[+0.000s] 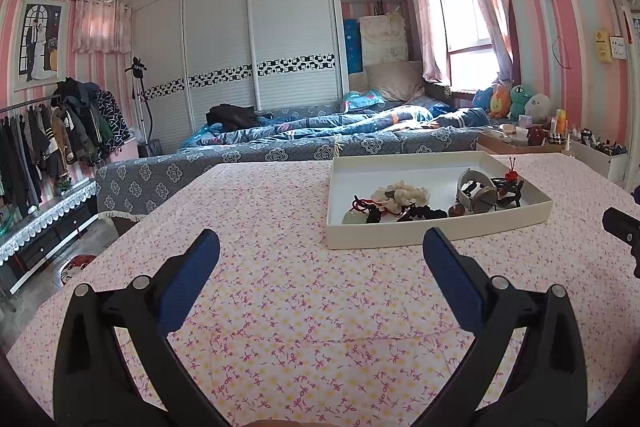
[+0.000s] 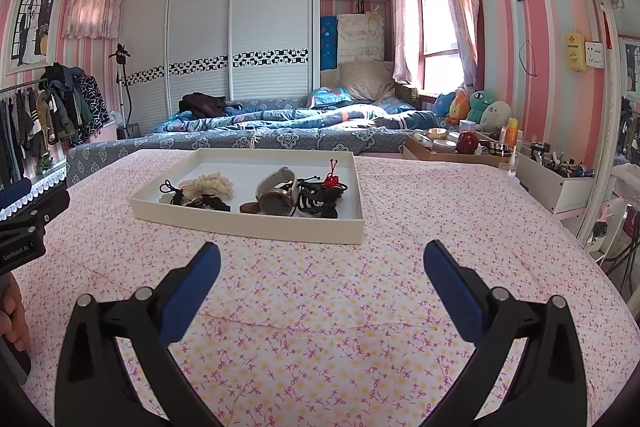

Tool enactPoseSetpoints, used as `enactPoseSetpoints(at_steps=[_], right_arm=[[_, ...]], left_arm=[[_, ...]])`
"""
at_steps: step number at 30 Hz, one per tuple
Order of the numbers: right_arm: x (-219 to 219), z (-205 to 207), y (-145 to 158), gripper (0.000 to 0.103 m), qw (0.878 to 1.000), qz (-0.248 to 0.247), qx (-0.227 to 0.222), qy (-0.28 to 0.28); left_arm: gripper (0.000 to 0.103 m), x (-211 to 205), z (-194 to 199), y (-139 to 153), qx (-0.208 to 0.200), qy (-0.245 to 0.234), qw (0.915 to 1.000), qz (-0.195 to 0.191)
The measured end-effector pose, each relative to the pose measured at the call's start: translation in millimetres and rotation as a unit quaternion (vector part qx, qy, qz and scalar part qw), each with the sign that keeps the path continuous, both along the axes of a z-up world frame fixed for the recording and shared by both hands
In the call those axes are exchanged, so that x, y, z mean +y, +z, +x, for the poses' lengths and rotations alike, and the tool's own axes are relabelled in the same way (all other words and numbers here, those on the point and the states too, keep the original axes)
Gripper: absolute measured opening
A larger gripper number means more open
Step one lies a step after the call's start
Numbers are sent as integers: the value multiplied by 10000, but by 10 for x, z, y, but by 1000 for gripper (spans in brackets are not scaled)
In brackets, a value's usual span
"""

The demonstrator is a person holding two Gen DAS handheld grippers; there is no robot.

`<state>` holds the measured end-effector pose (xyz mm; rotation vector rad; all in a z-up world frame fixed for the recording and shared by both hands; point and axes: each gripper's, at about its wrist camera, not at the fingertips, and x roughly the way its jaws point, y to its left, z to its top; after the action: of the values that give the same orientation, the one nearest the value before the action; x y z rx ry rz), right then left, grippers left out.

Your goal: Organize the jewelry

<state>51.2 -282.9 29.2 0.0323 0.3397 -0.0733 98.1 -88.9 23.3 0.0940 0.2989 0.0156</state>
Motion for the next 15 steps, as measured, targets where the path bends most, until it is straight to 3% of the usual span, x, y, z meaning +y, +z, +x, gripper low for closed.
enactPoseSetpoints(at_steps=[15], right_arm=[[-24, -17, 4, 101, 9999, 51, -76, -45]], left_arm=[[100, -20, -2, 2, 6, -23, 10000, 48]])
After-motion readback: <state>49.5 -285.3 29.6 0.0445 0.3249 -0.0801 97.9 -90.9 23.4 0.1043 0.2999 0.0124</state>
